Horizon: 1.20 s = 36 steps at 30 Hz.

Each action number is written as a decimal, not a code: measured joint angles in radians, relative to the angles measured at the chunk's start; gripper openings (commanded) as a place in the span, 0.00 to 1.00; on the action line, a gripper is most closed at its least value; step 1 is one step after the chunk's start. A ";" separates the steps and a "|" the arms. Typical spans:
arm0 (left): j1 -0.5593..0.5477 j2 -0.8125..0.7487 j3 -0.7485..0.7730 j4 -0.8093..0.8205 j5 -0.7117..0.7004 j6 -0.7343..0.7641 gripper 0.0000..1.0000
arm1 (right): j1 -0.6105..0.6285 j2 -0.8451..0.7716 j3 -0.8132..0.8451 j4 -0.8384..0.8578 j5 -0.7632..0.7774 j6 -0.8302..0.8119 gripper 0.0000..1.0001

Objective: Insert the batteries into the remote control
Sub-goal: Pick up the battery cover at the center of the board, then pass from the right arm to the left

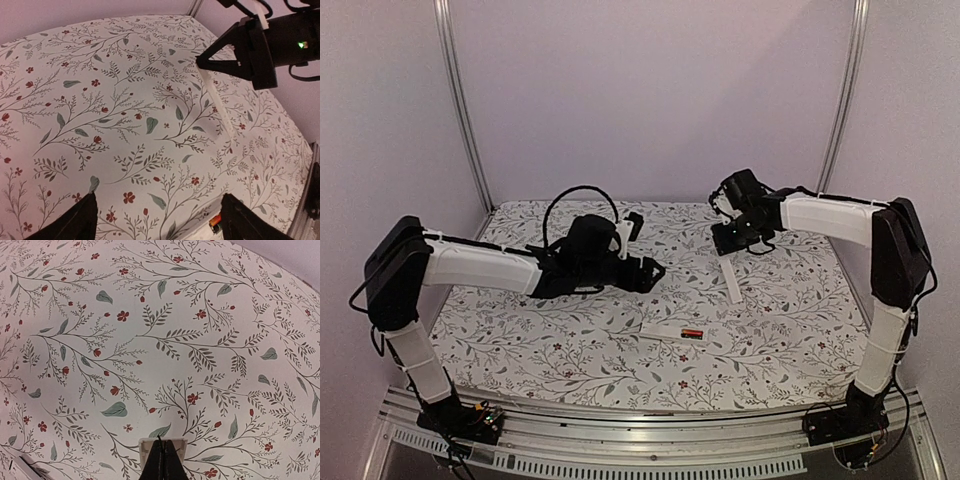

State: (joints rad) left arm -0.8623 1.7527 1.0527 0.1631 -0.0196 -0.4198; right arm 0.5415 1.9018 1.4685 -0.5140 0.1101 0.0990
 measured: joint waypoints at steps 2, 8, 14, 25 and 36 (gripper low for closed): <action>-0.018 0.044 0.023 0.073 0.015 0.000 0.87 | 0.005 -0.015 0.000 0.006 0.000 0.006 0.00; -0.052 0.204 0.119 0.267 0.053 -0.001 0.91 | 0.014 -0.030 0.000 0.013 -0.001 0.022 0.00; -0.055 0.330 0.230 0.368 0.115 -0.051 0.88 | 0.043 -0.111 -0.001 0.021 -0.018 0.062 0.00; -0.055 0.387 0.325 0.387 0.152 -0.109 0.80 | 0.110 -0.240 -0.002 0.077 -0.040 0.101 0.00; -0.054 0.387 0.330 0.417 0.176 -0.146 0.19 | 0.120 -0.240 -0.002 0.083 -0.064 0.111 0.00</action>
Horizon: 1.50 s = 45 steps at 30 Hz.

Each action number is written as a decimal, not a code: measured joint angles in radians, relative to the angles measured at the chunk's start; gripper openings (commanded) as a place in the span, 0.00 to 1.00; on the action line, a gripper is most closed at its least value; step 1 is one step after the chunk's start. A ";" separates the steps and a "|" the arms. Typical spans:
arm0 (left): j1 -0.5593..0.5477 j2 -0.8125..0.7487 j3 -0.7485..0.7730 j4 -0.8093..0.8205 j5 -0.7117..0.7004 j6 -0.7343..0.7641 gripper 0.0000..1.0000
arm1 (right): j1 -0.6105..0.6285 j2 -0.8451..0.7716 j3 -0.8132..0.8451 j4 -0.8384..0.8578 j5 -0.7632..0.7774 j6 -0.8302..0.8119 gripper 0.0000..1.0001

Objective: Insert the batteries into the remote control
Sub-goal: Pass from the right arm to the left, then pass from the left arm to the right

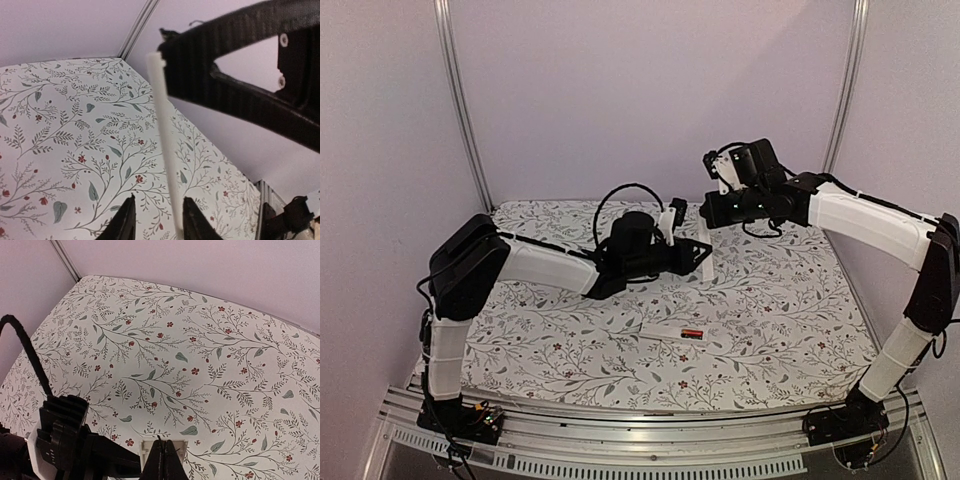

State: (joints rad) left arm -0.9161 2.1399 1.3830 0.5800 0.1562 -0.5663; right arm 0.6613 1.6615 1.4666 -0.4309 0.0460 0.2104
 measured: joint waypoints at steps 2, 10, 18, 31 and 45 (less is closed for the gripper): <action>0.000 0.000 0.000 0.007 0.001 0.001 0.09 | 0.000 0.000 0.000 0.005 -0.008 0.000 0.00; 0.004 -0.015 -0.037 0.040 -0.010 0.025 0.00 | -0.002 -0.017 -0.015 0.040 -0.106 -0.019 0.33; 0.004 -0.207 -0.230 0.064 0.006 0.137 0.00 | 0.001 -0.304 -0.193 0.161 -0.356 -0.205 0.95; -0.077 -0.547 -0.424 0.221 0.234 0.328 0.00 | 0.006 -0.489 -0.360 0.361 -0.795 -0.355 0.72; -0.119 -0.561 -0.424 0.187 0.285 0.381 0.00 | 0.107 -0.443 -0.385 0.499 -0.894 -0.243 0.21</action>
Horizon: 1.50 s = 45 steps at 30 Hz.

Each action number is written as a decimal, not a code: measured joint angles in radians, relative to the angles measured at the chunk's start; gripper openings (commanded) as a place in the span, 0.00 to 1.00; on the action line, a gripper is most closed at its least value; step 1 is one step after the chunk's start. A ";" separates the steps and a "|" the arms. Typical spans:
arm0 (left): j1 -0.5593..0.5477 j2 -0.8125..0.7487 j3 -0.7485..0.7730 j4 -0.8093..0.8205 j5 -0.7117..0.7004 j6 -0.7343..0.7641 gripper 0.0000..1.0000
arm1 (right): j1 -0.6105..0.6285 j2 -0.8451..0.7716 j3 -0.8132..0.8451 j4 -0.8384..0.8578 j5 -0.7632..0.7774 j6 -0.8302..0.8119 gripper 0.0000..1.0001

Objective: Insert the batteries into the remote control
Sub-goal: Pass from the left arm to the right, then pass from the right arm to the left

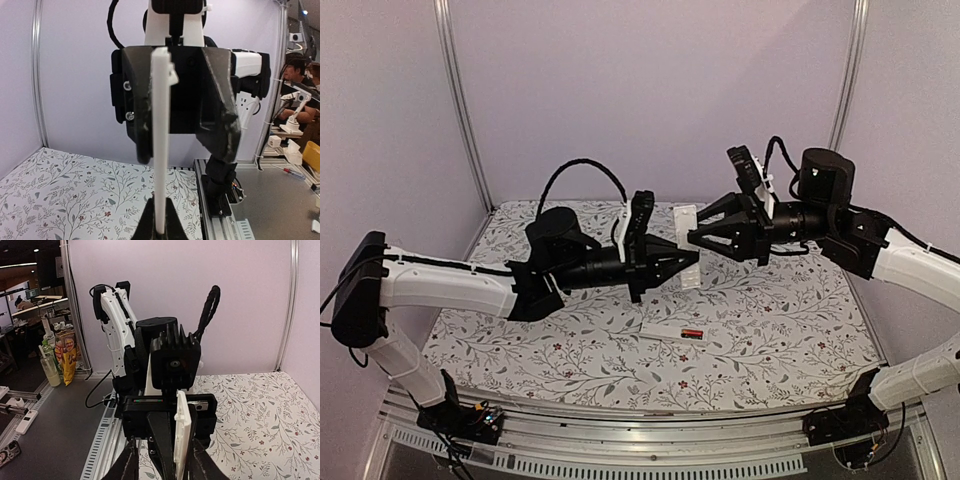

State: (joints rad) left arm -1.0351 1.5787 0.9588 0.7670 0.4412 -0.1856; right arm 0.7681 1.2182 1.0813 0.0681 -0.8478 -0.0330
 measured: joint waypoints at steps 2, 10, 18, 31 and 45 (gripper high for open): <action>-0.005 0.000 0.000 -0.010 0.000 0.003 0.00 | 0.007 0.013 0.006 -0.003 0.003 0.003 0.10; -0.025 -0.014 0.000 -0.050 -0.027 0.018 0.25 | 0.011 0.032 0.018 -0.004 0.035 0.053 0.00; -0.043 -0.062 -0.011 -0.066 -0.262 0.043 0.76 | 0.013 0.032 0.021 -0.011 0.197 0.138 0.00; -0.175 0.025 0.108 -0.241 -0.857 0.162 0.95 | 0.025 0.030 0.022 -0.011 0.824 0.482 0.00; -0.177 0.154 0.245 -0.271 -0.992 0.234 0.60 | 0.059 0.030 0.011 0.005 0.948 0.539 0.00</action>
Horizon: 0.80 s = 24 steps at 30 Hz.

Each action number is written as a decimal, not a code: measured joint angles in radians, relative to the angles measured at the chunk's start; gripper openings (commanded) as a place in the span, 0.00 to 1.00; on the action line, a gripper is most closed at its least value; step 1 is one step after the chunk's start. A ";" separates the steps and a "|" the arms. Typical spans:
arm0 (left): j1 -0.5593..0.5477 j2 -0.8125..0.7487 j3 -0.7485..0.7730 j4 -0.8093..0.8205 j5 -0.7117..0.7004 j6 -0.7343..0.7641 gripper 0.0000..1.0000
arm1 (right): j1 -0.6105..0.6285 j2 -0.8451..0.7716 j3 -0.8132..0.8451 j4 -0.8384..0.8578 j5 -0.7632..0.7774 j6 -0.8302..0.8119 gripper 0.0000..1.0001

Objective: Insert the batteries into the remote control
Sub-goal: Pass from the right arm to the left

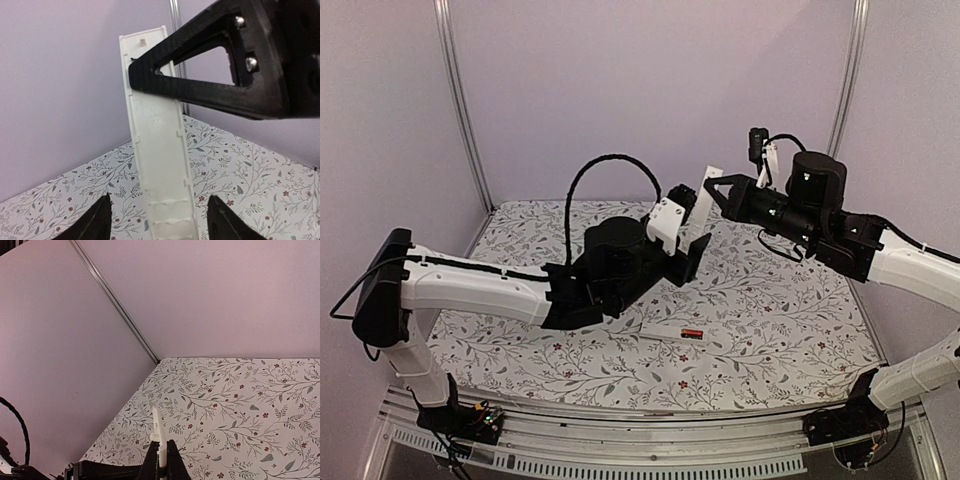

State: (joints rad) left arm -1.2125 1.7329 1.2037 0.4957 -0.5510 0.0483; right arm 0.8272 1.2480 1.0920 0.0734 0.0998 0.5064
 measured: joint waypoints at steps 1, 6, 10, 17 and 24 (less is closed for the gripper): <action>0.000 0.002 0.005 -0.005 0.002 -0.005 0.57 | 0.000 -0.001 -0.002 0.000 0.000 0.002 0.00; 0.005 0.003 0.018 -0.028 0.035 -0.044 0.47 | 0.002 -0.007 -0.010 0.002 0.001 0.002 0.00; 0.013 0.003 0.026 -0.051 0.077 -0.082 0.48 | 0.002 -0.013 -0.015 0.003 0.001 0.002 0.00; 0.037 0.003 0.028 -0.076 0.136 -0.142 0.33 | 0.002 -0.017 -0.020 0.004 0.000 0.003 0.00; 0.043 0.002 0.028 -0.066 0.161 -0.174 0.17 | 0.003 -0.018 -0.020 0.013 0.000 0.003 0.00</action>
State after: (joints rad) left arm -1.1694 1.7348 1.2316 0.4301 -0.3901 -0.1261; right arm 0.8303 1.2297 1.0718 0.0864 0.1001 0.5098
